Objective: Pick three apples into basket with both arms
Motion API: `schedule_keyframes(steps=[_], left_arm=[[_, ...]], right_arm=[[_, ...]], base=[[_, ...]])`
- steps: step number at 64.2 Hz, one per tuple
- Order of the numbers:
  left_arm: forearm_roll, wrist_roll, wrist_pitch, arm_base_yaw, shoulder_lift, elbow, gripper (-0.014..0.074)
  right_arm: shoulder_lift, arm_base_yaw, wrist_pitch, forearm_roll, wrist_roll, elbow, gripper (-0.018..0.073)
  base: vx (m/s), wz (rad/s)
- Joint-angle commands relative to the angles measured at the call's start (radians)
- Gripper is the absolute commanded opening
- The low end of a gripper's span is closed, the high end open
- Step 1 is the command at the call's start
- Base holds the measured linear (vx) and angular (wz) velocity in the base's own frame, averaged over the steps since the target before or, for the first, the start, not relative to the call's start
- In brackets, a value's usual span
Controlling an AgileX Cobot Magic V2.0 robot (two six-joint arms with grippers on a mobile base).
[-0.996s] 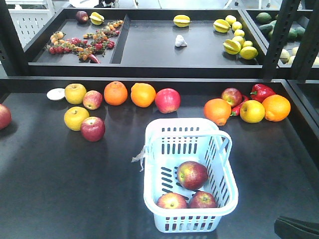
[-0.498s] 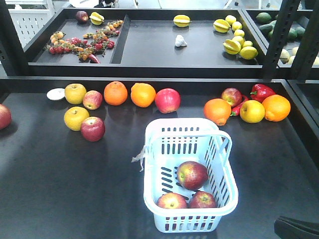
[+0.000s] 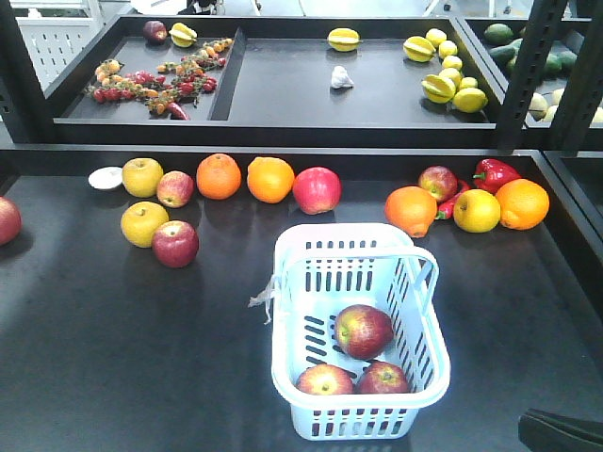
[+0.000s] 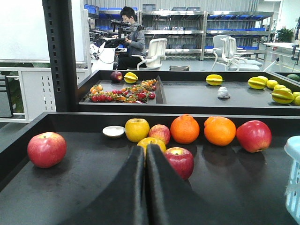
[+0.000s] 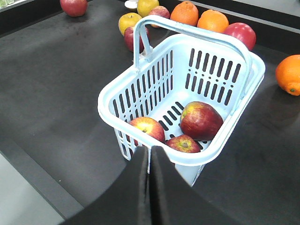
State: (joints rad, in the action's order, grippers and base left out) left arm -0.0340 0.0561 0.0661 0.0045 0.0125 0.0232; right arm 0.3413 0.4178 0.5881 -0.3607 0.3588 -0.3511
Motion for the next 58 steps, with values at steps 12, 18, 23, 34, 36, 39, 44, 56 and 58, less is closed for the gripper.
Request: schedule_keyframes(steps=[12,18,23,34,36,39,44,56,58], left_arm=[[-0.010,0.010,-0.066,0.006,0.022,0.027,-0.0008],[-0.010,0.010,-0.066,0.006,0.022,0.027,-0.0008],[-0.010,0.010,-0.066,0.006,0.022,0.027,-0.0008],[-0.010,0.010,-0.066,0.006,0.022,0.027,-0.0008],[-0.010,0.010,-0.066,0.006,0.022,0.027,-0.0008],[-0.010,0.010,-0.066,0.006,0.022,0.027,-0.0008],[-0.010,0.010,-0.066,0.006,0.022,0.027,-0.0008],[-0.010,0.010,-0.066,0.006,0.022,0.027,-0.0008],[-0.010,0.010,-0.066,0.006,0.022,0.027,-0.0008]], right_arm=[[0.006,-0.001,-0.073,-0.008,0.009,-0.027,-0.0003],[0.006,-0.002,-0.074,0.005,0.009,-0.023,-0.0003],[0.000,-0.002,-0.127,0.038,0.006,0.018,-0.0003],[-0.094,-0.059,-0.321,0.093,-0.169,0.191,-0.0003],[-0.120,-0.093,-0.332,0.105,-0.225,0.219,-0.0003],[-0.156,-0.157,-0.335,0.131,-0.298,0.254,-0.0003],[-0.216,-0.247,-0.335,0.195,-0.402,0.306,-0.0003],[-0.356,-0.372,-0.354,0.284,-0.504,0.387,-0.0003],[-0.364,-0.382,-0.366,0.284,-0.504,0.392,-0.0003]], base=[[0.00,0.00],[0.00,0.00],[0.00,0.00],[0.00,0.00],[0.00,0.00],[0.00,0.00],[0.00,0.00],[0.00,0.00],[0.00,0.00]])
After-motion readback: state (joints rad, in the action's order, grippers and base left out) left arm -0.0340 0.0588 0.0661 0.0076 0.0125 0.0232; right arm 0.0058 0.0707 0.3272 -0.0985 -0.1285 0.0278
